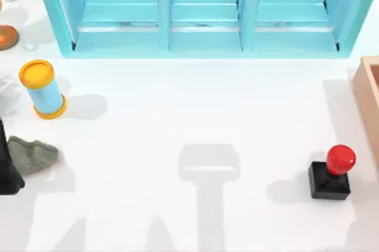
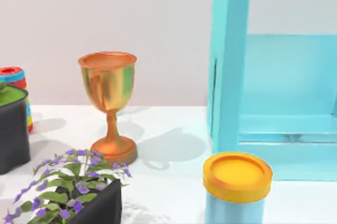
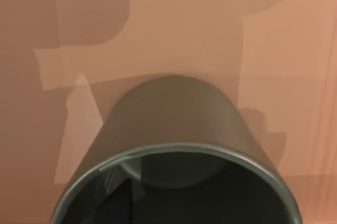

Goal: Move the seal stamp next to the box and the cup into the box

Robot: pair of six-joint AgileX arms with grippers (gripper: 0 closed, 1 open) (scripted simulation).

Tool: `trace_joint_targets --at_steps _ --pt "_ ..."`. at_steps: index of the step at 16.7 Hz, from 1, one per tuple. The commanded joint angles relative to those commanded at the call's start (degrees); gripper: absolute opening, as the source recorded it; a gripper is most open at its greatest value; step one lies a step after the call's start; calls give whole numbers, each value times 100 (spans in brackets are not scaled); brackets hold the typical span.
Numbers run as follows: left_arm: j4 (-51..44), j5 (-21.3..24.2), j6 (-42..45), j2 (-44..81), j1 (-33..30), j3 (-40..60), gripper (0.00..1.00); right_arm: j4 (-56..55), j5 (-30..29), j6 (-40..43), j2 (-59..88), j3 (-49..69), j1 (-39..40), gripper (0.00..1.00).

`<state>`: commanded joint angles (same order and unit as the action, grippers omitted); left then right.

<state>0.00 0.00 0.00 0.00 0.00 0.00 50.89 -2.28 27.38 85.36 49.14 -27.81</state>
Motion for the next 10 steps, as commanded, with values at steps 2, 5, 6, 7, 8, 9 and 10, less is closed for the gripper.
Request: trace_joint_targets --at_steps 2,5,6,7,8,9,10 --pt "0 0 0 0 0 0 100 0 0 0 0 0 0 100" --pt "0 0 0 0 0 0 100 -7 38 9 -17 78 -3 100" --pt "0 0 0 0 0 0 100 -26 96 23 -31 202 -5 100" --pt "0 0 0 0 0 0 100 -53 172 43 -45 378 -10 100" --pt "0 0 0 0 0 0 100 -86 258 69 -59 586 -20 100" --pt "0 0 0 0 0 0 100 -117 347 100 -77 813 -36 100" --pt "0 0 0 0 0 0 100 -130 432 130 -102 1044 -54 100"
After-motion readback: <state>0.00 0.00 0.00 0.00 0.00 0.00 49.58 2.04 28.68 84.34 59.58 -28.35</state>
